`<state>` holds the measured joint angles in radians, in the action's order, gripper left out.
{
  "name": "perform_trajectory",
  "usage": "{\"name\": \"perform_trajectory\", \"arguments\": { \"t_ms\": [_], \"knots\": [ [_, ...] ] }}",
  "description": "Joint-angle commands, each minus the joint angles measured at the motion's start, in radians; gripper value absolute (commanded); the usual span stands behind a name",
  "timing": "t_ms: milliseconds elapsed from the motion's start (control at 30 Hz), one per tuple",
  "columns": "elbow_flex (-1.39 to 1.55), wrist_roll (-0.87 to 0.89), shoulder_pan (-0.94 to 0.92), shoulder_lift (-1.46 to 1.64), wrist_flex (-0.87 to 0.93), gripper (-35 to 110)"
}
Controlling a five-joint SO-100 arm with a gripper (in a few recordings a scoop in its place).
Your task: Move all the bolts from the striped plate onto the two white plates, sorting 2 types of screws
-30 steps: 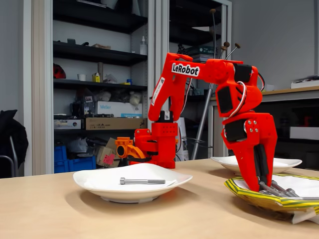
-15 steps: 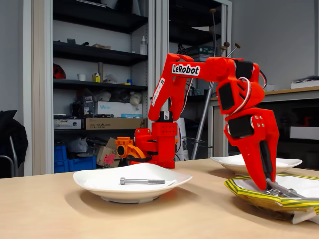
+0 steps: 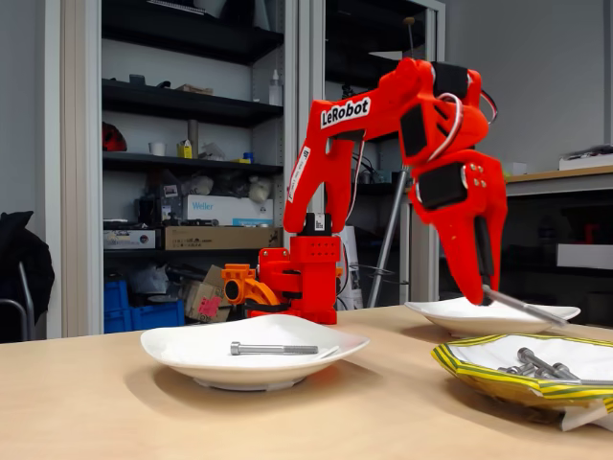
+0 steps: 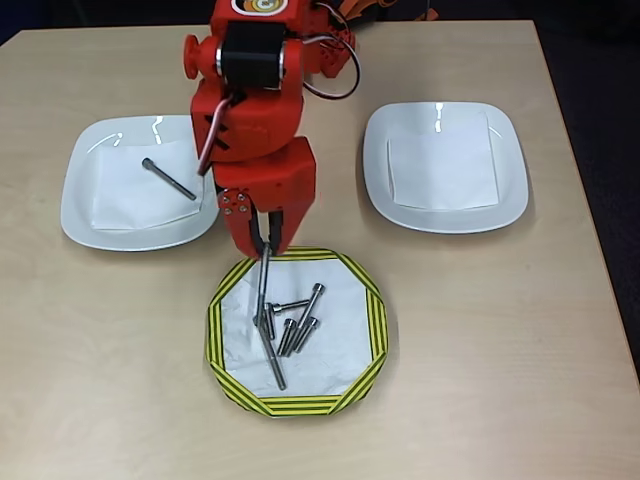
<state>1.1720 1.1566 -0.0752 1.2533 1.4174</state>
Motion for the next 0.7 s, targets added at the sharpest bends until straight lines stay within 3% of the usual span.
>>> {"name": "perform_trajectory", "arguments": {
  "t_ms": [0,433,667],
  "knots": [
    [0.046,-0.048,-0.075,0.141,0.048,0],
    [0.295,-0.328,-0.491,0.307,0.114,0],
    [0.403,-0.348,-0.565,0.273,0.101,4]
  ]
}}
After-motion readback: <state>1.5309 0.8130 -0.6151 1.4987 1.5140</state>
